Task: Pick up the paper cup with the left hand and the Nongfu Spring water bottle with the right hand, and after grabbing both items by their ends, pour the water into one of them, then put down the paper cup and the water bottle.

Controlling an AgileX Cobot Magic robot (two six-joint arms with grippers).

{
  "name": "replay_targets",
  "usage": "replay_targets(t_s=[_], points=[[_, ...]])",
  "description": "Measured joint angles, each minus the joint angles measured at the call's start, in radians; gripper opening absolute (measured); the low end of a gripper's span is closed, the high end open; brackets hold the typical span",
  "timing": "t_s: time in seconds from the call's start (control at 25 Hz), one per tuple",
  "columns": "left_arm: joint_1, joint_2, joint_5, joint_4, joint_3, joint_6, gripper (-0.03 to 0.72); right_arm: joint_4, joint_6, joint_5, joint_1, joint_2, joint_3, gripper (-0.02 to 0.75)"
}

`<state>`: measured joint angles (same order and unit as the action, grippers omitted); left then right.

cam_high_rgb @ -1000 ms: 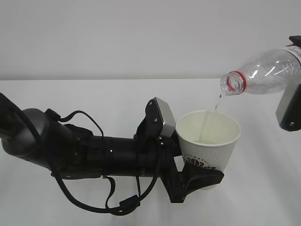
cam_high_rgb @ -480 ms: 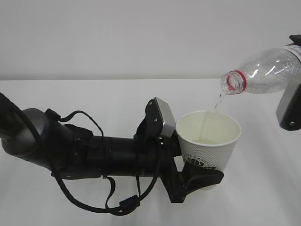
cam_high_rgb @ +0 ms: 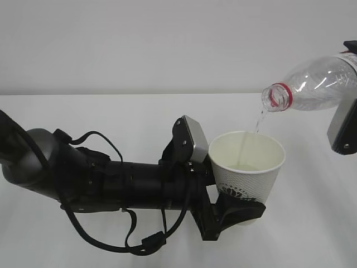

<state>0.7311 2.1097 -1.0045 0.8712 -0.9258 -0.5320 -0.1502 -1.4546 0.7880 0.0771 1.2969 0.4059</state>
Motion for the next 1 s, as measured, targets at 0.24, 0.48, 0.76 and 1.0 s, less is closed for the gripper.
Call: replay_targets(t_s=[0.24,0.48,0.76,1.0], points=[[0.000,0.000,0.000,0.000,0.000,0.000,0.543,0.000,0.000,0.001,0.000,0.000,0.000,0.440],[0.000,0.000,0.000,0.000,0.000,0.000,0.543,0.000,0.000,0.002,0.000,0.000,0.000,0.440],[0.000,0.000,0.000,0.000,0.000,0.000,0.543,0.000,0.000,0.003,0.000,0.000,0.000,0.440],[0.000,0.000,0.002,0.000,0.000,0.000,0.543,0.000,0.000,0.003,0.000,0.000,0.000,0.440]])
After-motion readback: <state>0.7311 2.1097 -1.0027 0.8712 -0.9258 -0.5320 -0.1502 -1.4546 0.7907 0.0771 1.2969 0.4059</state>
